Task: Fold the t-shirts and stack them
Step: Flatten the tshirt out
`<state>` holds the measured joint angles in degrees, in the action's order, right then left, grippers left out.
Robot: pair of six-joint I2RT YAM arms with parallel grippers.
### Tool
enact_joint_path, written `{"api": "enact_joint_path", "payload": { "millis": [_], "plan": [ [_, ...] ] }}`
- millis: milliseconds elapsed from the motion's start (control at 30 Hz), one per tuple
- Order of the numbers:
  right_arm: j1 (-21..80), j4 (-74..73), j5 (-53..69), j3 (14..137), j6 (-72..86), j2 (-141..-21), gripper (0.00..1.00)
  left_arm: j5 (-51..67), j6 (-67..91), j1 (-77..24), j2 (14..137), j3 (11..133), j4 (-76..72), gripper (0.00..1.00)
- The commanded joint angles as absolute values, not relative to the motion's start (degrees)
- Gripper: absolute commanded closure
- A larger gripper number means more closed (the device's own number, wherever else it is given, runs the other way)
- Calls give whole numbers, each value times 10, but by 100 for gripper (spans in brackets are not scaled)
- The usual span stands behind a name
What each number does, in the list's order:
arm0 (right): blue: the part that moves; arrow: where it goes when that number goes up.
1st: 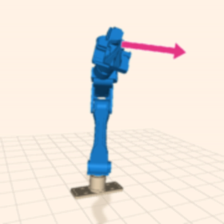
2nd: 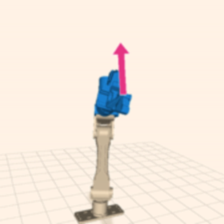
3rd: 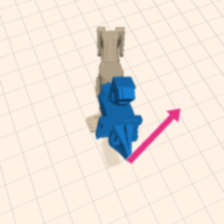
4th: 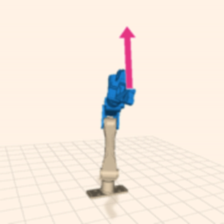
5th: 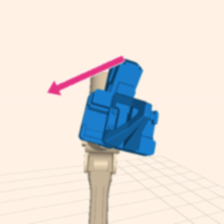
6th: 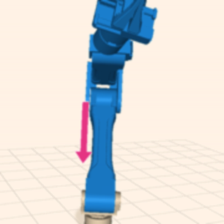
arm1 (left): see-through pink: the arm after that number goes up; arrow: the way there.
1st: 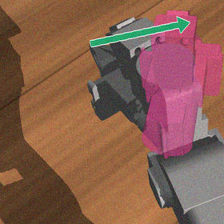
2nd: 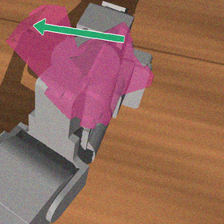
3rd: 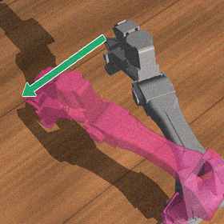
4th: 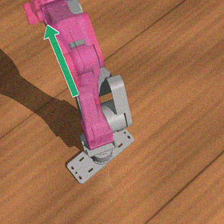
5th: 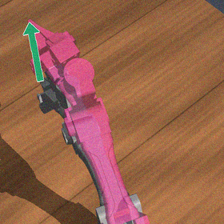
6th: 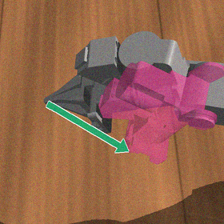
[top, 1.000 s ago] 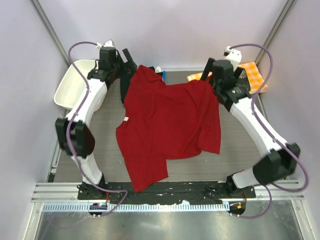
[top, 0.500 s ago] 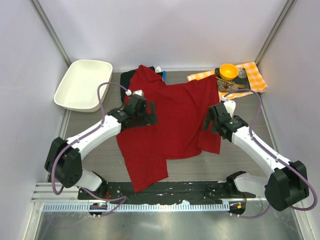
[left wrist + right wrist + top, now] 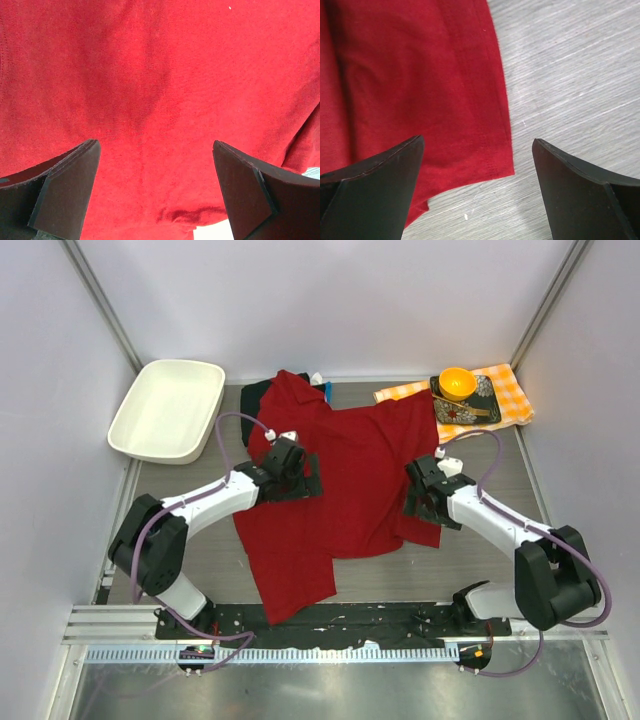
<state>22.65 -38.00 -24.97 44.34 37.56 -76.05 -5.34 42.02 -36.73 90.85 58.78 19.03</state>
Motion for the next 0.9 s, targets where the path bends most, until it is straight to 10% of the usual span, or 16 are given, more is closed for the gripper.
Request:
{"api": "enact_joint_path", "payload": {
  "millis": [0, 867],
  "plan": [
    [229, -403, -307, 445, 420, -771, 4, -61, 426, -366, 907, 591, 161, 0],
    [258, -845, -515, 599, 797, -1161, 7, -192, 461, -352, 768, 514, 235, 0]
  ]
}}
